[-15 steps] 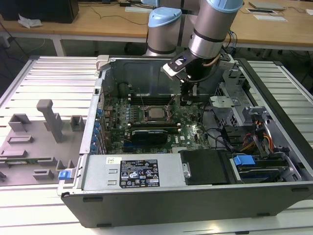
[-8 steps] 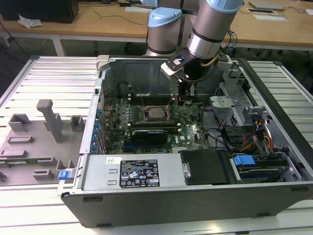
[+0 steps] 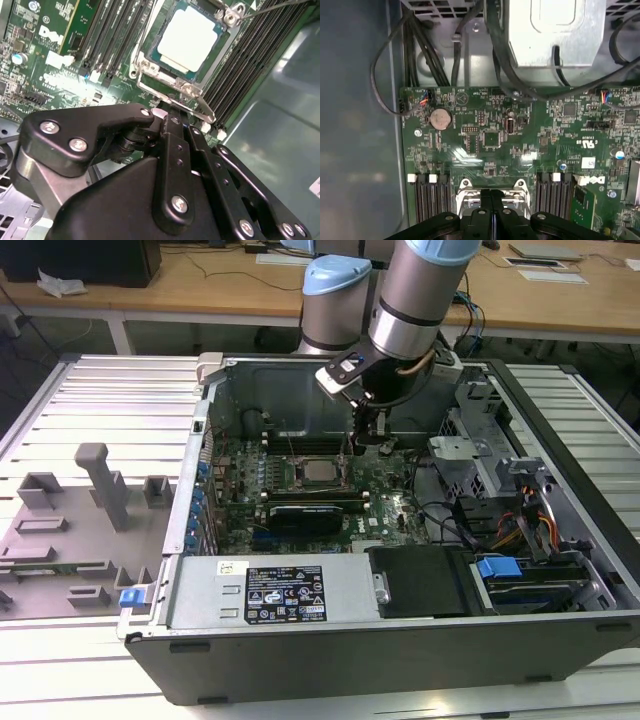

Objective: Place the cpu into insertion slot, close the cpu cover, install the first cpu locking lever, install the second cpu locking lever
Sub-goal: 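Close the cpu cover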

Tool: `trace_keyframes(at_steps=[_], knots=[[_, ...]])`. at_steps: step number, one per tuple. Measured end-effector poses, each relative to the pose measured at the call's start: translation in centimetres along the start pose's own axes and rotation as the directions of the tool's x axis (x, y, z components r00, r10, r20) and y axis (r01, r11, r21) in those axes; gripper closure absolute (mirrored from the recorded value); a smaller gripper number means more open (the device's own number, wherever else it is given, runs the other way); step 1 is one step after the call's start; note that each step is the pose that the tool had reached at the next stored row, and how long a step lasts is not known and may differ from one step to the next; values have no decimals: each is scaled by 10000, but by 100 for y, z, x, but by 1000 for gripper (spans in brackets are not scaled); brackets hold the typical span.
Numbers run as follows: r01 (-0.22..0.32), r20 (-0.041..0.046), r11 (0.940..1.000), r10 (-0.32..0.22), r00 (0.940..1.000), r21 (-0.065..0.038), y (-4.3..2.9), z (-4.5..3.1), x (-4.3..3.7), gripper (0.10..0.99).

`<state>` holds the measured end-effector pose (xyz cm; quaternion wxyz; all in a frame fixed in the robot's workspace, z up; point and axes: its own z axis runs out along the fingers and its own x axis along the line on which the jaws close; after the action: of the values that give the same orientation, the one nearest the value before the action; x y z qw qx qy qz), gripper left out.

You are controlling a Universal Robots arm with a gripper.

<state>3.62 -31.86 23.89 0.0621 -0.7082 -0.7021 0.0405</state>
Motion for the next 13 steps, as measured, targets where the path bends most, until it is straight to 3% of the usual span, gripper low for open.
trace_keyframes(at_steps=[7,8,10,13], knots=[[1,0,10000,-1,10000,-21,-98,14,5,980],[3,2,10000,-3,10000,-68,-111,16,5,980],[10,66,9984,-6,10000,-559,-157,26,11,980],[13,152,9959,1,9999,-902,-197,35,15,980]])
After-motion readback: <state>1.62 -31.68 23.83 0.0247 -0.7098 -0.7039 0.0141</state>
